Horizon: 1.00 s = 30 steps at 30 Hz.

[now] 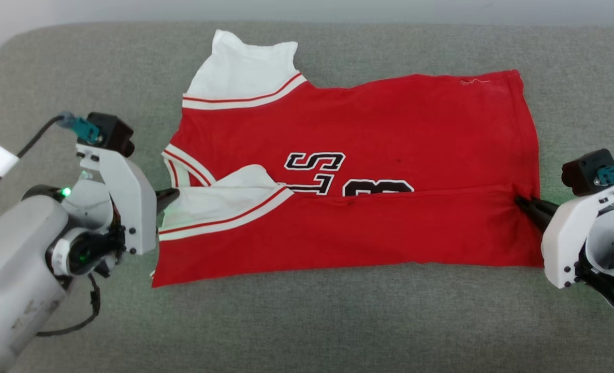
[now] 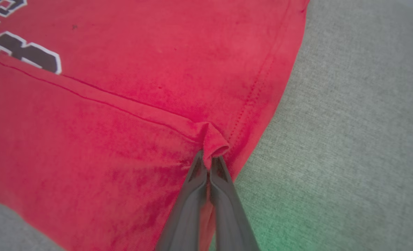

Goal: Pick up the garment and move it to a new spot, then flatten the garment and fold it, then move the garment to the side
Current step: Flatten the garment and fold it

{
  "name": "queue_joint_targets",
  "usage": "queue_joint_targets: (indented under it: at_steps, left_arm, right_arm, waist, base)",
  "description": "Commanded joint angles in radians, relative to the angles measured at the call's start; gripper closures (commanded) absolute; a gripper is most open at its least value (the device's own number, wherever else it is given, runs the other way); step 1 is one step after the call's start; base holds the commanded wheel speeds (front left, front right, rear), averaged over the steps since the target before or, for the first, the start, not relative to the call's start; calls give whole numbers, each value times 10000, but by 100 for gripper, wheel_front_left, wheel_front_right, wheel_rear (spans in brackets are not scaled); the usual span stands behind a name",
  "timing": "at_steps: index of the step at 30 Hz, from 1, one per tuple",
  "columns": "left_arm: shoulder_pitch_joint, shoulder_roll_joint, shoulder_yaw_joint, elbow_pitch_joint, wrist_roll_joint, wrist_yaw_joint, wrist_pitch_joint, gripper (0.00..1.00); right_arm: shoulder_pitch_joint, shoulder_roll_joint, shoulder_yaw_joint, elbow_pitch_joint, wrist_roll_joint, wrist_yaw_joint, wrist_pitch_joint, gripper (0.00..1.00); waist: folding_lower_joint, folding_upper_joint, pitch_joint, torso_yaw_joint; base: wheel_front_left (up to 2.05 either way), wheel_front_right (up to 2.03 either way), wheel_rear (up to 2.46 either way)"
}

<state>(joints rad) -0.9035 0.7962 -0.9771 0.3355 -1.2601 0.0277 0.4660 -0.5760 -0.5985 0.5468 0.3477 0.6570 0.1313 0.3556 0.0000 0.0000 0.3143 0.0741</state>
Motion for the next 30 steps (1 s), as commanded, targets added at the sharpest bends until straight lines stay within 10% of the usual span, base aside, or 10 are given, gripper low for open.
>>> queue_joint_targets:
  at_steps: [1,4,6,8,9,21,30]
  left_arm:
    - [-122,-89,24,154,-108,-74,32,100]
    - [-167,-290,82,646,-323,-57,180,65]
    - [-276,-370,149,844,-367,-22,167,0]
    - [-341,-441,237,972,-411,6,73,0]
    - [-361,-467,245,1026,-372,32,34,0]
    - [117,-191,454,553,-829,614,158,0]
    - [1595,780,634,-1464,-1753,1747,453,0]
  right_arm:
    - [-100,16,173,128,91,-11,-27,100]
    - [-378,-3,525,409,308,-11,-128,85]
    - [-547,-31,715,570,443,-11,-188,66]
    - [-733,-51,879,714,499,-11,-232,37]
    - [-783,-57,985,757,561,-11,-233,3]
    - [-1335,48,992,1301,707,-11,-1533,0]
    - [-515,300,-879,578,149,-11,-3098,0]
  waist:
    - [0,0,-26,-17]
    - [0,0,-94,-50]
    - [0,0,-143,-44]
    - [0,0,-203,-25]
    - [0,0,-244,-2]
    - [0,0,-1024,130]
    - [0,0,-1298,-198]
  base:
    - [0,0,0]
    - [0,0,0]
    - [0,0,0]
    - [0,0,0]
    - [0,0,0]
    - [0,0,0]
    - [0,0,0]
